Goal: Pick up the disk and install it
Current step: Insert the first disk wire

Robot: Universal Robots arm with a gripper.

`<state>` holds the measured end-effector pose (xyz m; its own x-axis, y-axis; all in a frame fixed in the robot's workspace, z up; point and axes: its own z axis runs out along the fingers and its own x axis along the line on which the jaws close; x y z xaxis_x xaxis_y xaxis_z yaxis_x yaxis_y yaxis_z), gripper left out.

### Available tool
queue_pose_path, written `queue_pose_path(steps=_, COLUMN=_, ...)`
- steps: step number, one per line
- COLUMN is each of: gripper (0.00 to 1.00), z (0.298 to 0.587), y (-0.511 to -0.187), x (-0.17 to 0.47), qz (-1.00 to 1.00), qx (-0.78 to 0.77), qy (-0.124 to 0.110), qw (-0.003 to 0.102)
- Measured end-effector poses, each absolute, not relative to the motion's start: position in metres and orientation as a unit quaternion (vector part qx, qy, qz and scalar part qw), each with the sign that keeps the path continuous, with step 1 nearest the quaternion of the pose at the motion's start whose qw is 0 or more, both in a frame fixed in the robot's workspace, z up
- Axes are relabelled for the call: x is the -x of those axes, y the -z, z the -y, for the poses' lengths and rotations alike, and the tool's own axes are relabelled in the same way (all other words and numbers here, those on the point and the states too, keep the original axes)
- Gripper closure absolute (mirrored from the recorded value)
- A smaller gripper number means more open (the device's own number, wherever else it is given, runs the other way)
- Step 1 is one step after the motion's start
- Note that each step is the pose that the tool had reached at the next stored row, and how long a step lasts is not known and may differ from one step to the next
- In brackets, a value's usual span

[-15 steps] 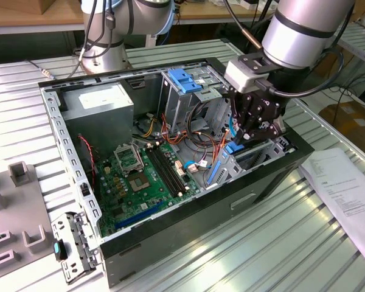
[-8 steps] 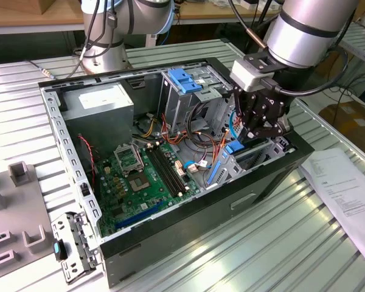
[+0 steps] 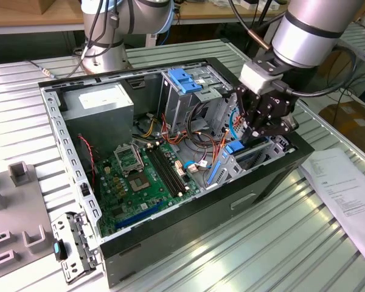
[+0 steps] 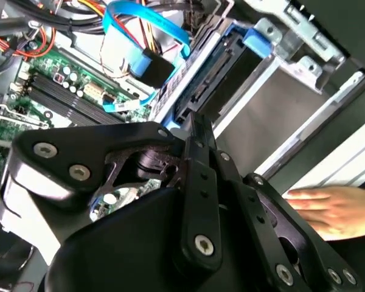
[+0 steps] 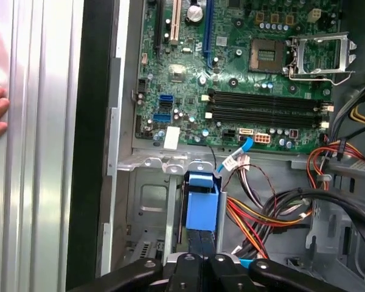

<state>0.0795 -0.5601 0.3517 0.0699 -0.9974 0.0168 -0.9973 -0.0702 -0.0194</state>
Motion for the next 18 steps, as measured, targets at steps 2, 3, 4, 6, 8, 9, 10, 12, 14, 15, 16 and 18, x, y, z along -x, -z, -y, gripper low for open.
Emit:
queue_pose_path(steps=2, gripper=0.89, z=0.560, y=-0.355, x=-0.081, qz=-0.681, qx=0.732, qy=0.011, qw=0.000)
queue_pose_path(steps=3, gripper=0.89, z=0.560, y=-0.357, x=-0.082, qz=-0.681, qx=0.732, qy=0.010, qw=-0.001)
queue_pose_path(steps=4, gripper=0.89, z=0.560, y=-0.361, x=-0.084, qz=-0.681, qx=0.733, qy=0.008, qw=-0.003)
queue_pose_path(steps=6, gripper=0.89, z=0.560, y=-0.363, x=-0.091, qz=-0.678, qx=0.735, qy=0.004, qw=-0.007)
queue_pose_path(steps=8, gripper=0.89, z=0.560, y=-0.363, x=-0.099, qz=-0.662, qx=0.750, qy=0.004, qw=-0.007)
queue_pose_path(steps=9, gripper=0.89, z=0.560, y=-0.363, x=-0.100, qz=-0.655, qx=0.756, qy=0.004, qw=-0.007)
queue_pose_path(steps=10, gripper=0.89, z=0.560, y=-0.363, x=-0.101, qz=-0.650, qx=0.760, qy=0.004, qw=-0.007)
queue_pose_path(steps=12, gripper=0.89, z=0.560, y=-0.362, x=-0.104, qz=-0.632, qx=0.775, qy=0.005, qw=-0.007)
queue_pose_path(steps=14, gripper=0.89, z=0.559, y=-0.362, x=-0.107, qz=-0.626, qx=0.780, qy=0.004, qw=-0.006)
queue_pose_path(steps=15, gripper=0.89, z=0.559, y=-0.362, x=-0.111, qz=-0.622, qx=0.783, qy=0.004, qw=-0.006)
queue_pose_path(steps=16, gripper=0.89, z=0.558, y=-0.362, x=-0.116, qz=-0.619, qx=0.786, qy=0.004, qw=-0.006)
queue_pose_path(steps=18, gripper=0.89, z=0.558, y=-0.362, x=-0.122, qz=-0.614, qx=0.789, qy=0.003, qw=-0.004)
